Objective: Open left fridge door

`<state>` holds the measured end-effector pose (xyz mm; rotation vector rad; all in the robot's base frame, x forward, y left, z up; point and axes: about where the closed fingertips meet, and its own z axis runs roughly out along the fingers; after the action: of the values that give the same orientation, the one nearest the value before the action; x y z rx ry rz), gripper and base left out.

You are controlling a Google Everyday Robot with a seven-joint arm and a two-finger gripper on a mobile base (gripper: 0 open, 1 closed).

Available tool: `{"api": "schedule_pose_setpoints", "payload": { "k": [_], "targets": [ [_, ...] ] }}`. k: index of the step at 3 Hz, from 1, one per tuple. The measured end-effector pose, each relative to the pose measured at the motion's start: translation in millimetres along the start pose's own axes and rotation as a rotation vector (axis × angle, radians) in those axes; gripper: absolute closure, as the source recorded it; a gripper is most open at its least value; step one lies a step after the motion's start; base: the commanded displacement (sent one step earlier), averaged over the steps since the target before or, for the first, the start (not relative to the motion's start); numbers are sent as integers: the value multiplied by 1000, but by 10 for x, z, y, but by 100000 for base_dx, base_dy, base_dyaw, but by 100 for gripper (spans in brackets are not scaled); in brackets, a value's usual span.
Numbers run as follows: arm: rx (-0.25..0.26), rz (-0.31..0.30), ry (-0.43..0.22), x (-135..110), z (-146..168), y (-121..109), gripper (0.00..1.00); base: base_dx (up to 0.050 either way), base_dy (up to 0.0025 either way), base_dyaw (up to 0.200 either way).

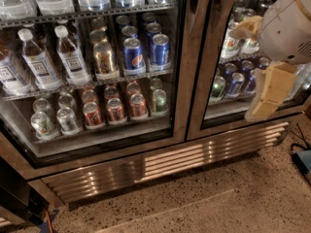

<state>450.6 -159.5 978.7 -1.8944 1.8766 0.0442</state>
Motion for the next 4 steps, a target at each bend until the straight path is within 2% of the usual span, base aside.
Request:
{"api": "schedule_pose_setpoints", "payload": {
  "k": [1,2,3,4],
  "targets": [
    [20,-86,-118,-277,63,26,0,0,0,0],
    [116,-106,-138,-467,53,43,0,0,0,0],
    [262,-18,-160,-472,-62,-59,0,0,0,0],
    [340,66,-258,-482,-186,-242,0,0,0,0]
  ]
}}
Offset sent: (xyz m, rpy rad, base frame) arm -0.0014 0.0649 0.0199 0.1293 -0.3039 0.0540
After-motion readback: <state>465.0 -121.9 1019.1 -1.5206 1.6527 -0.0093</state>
